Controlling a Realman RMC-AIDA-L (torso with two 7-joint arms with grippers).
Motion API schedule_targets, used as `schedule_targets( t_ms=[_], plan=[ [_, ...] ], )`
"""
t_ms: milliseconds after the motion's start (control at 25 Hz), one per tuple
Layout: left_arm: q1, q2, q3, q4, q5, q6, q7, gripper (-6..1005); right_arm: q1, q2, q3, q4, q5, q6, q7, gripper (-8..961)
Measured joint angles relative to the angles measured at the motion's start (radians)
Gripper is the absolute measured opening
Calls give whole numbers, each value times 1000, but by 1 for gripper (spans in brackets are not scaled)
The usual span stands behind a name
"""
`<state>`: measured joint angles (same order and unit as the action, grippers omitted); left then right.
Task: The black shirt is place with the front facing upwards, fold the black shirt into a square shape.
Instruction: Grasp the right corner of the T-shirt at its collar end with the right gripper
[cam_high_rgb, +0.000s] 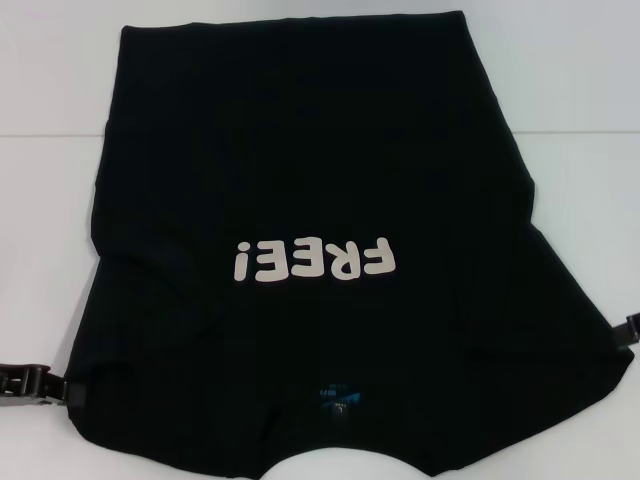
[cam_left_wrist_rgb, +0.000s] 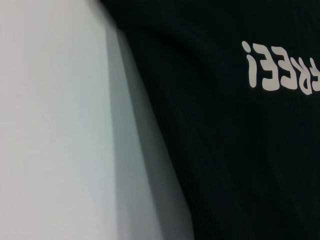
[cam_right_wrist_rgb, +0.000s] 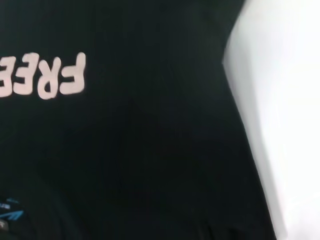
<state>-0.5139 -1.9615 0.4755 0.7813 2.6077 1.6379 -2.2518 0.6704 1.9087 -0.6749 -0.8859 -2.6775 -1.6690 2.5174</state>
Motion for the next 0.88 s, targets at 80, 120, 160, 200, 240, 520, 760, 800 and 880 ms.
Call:
schedule_targets(
  t_ms=[80, 120, 160, 200, 240, 520, 760, 800, 880],
  plan=[
    [0, 0, 0, 0, 0, 0, 0, -2, -3, 2, -4, 12, -10, 9, -3, 868],
    [0, 0, 0, 0, 0, 0, 0, -2, -4, 3, -6, 18, -17, 15, -5, 868],
    [0, -1, 0, -1, 0, -2, 0, -2, -4, 3, -7, 24, -22, 25, -6, 868],
    [0, -1, 0, -2, 0, -5, 0, -2, -5, 4, -8, 30, -27, 33, -7, 868],
    [0, -1, 0, -3, 0, -7, 0, -2, -5, 4, -9, 36, -31, 43, -8, 868],
    [-2, -3, 0, -5, 0, -10, 3, -2, 5, 9, -42, 78, -41, 99, -18, 867],
    [-4, -4, 0, -5, 0, -10, 3, -2, 18, 18, -72, 96, -42, 124, -25, 867],
    [-4, -4, 0, -5, 0, -10, 3, -2, 19, 18, -73, 96, -42, 126, -25, 867],
    [-4, -4, 0, -5, 0, -10, 3, -2, 21, 19, -76, 96, -42, 130, -25, 866]
  ],
)
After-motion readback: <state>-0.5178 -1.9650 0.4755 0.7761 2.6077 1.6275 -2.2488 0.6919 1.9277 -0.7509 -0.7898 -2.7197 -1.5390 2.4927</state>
